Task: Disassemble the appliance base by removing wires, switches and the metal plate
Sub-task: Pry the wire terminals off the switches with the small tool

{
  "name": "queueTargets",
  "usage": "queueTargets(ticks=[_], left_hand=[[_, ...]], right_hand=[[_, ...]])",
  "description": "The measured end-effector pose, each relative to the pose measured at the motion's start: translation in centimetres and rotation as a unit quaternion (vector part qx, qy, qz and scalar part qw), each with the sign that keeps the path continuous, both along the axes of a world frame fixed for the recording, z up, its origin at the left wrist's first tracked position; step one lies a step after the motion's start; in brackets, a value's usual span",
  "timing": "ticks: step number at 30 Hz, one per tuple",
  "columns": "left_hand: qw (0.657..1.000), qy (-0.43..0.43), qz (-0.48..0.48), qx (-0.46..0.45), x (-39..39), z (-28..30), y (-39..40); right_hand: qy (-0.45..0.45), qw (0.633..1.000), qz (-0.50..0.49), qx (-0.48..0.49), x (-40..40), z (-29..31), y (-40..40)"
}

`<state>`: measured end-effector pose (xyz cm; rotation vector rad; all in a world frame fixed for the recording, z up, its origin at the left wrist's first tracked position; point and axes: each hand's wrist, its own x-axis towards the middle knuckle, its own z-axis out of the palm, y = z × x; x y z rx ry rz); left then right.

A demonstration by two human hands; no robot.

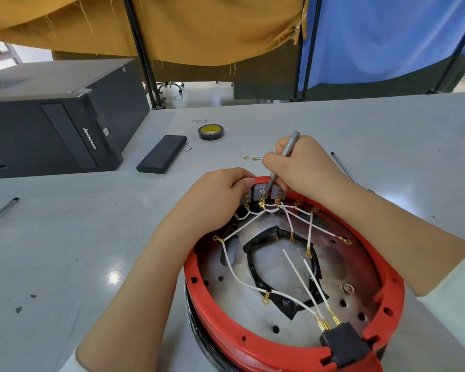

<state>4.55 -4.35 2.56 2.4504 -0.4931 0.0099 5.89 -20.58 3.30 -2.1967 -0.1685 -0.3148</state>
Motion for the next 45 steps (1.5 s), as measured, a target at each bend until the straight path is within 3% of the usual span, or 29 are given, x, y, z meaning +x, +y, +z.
queueTargets(ticks=[12, 20, 27, 38, 45], left_hand=[[1.000, -0.002, 0.008, 0.011, 0.2, 0.1, 0.0], [1.000, 0.002, 0.009, -0.010, 0.2, 0.1, 0.1], [1.000, -0.001, 0.010, -0.006, 0.1, 0.1, 0.1], [1.000, -0.001, 0.008, 0.006, 0.2, 0.1, 0.0], [1.000, 0.001, 0.012, -0.004, 0.1, 0.0, 0.1]], right_hand=[[0.056, 0.998, 0.012, -0.015, 0.7, 0.9, 0.2], [-0.038, 0.997, -0.019, 0.060, -0.4, 0.0, -0.4], [-0.079, 0.997, -0.015, 0.007, -1.0, -0.6, -0.1], [0.026, 0.999, 0.028, 0.021, 0.2, 0.3, 0.0], [-0.083, 0.996, -0.006, 0.016, -0.7, -0.5, -0.1]])
